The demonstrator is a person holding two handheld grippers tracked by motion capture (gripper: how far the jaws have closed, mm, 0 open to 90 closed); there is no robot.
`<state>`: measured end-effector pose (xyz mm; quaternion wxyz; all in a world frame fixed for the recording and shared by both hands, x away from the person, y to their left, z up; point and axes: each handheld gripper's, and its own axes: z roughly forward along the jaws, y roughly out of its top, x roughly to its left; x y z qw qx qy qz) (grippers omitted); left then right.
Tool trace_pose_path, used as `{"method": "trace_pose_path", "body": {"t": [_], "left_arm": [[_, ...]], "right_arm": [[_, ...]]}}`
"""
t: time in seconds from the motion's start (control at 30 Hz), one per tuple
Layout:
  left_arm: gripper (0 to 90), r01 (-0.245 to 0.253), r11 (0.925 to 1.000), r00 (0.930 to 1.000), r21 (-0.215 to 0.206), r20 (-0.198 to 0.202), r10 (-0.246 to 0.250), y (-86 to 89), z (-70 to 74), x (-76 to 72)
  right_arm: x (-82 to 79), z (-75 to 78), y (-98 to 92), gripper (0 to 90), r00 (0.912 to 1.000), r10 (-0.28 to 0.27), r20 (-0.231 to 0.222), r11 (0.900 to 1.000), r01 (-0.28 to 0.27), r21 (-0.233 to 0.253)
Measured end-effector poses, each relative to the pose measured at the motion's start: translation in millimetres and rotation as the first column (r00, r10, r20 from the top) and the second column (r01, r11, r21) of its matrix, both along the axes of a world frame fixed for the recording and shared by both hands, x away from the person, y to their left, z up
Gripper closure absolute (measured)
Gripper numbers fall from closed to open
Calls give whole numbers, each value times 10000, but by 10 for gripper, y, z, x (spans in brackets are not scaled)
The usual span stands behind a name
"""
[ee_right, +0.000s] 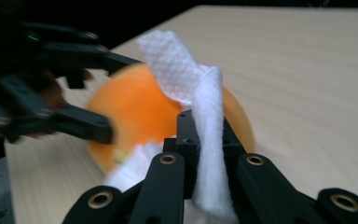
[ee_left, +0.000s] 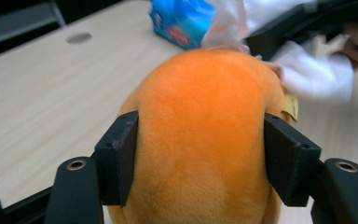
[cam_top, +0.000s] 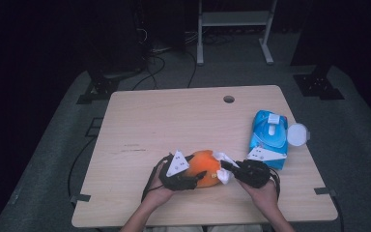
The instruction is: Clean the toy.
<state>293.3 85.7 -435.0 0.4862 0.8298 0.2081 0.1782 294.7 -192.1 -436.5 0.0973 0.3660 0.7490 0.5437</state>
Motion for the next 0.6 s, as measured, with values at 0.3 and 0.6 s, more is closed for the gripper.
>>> {"method": "trace_pose_path", "body": {"t": [0.3, 0.6], "left_arm": [[175, 35, 9914, 9897, -1308, -1414, -221, 130, 39, 93], [278, 495, 9979, 9951, -406, -841, -528, -21, 26, -31]], "right_arm": [[-34, 49, 37, 836, 9998, 144, 102, 9998, -145, 161], [-22, 30, 33, 837, 9997, 175, -143, 9991, -169, 391]]}}
